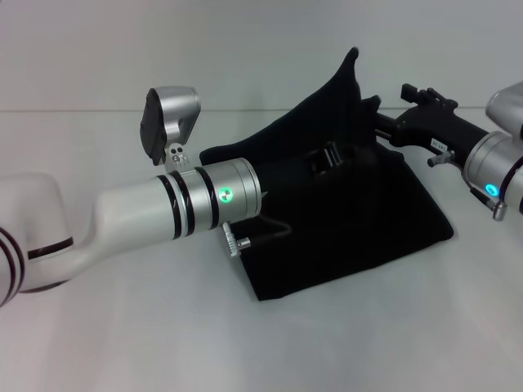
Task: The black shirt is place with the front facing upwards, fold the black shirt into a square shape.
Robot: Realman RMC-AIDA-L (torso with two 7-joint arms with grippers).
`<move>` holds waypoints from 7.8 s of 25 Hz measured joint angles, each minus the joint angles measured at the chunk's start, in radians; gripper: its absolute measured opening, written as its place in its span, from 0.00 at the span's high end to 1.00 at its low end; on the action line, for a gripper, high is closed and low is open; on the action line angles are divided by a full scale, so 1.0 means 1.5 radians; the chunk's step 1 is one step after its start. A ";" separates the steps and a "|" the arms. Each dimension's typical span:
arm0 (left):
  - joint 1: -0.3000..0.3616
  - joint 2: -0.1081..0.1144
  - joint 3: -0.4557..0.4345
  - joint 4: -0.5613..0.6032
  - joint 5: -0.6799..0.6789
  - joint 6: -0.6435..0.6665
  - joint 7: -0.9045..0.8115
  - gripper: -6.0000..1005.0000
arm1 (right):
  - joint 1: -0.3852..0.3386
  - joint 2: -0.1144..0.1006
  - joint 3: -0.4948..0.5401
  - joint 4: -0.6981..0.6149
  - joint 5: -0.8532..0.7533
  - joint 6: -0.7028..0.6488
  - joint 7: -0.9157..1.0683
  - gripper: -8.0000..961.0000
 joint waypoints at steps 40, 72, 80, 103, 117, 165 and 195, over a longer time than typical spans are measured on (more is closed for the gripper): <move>0.202 0.025 -0.009 0.103 -0.040 0.168 0.012 0.19 | -0.184 -0.008 -0.035 -0.027 -0.006 -0.253 0.079 0.05; 0.238 0.048 0.029 0.106 -0.029 0.213 -0.002 0.20 | -0.158 -0.003 -0.026 -0.009 0.021 0.030 0.045 0.05; 0.238 0.050 0.040 0.107 -0.029 0.214 -0.003 0.20 | -0.168 -0.004 -0.026 -0.008 0.117 -0.089 0.042 0.05; 0.245 0.044 0.041 0.107 -0.029 0.223 -0.002 0.20 | 0.002 0.003 -0.069 0.131 0.156 0.040 -0.025 0.05; 0.251 0.046 0.041 0.105 -0.029 0.232 -0.023 0.20 | -0.026 0.000 -0.061 0.124 0.157 0.017 0.004 0.05; 0.160 0.063 0.257 0.142 -0.028 -0.098 -0.341 0.20 | -0.333 -0.012 -0.111 -0.024 -0.051 -0.383 0.006 0.05; 0.147 0.037 0.314 0.156 -0.028 -0.133 -0.328 0.55 | -0.328 -0.011 -0.107 -0.022 -0.051 -0.385 0.009 0.05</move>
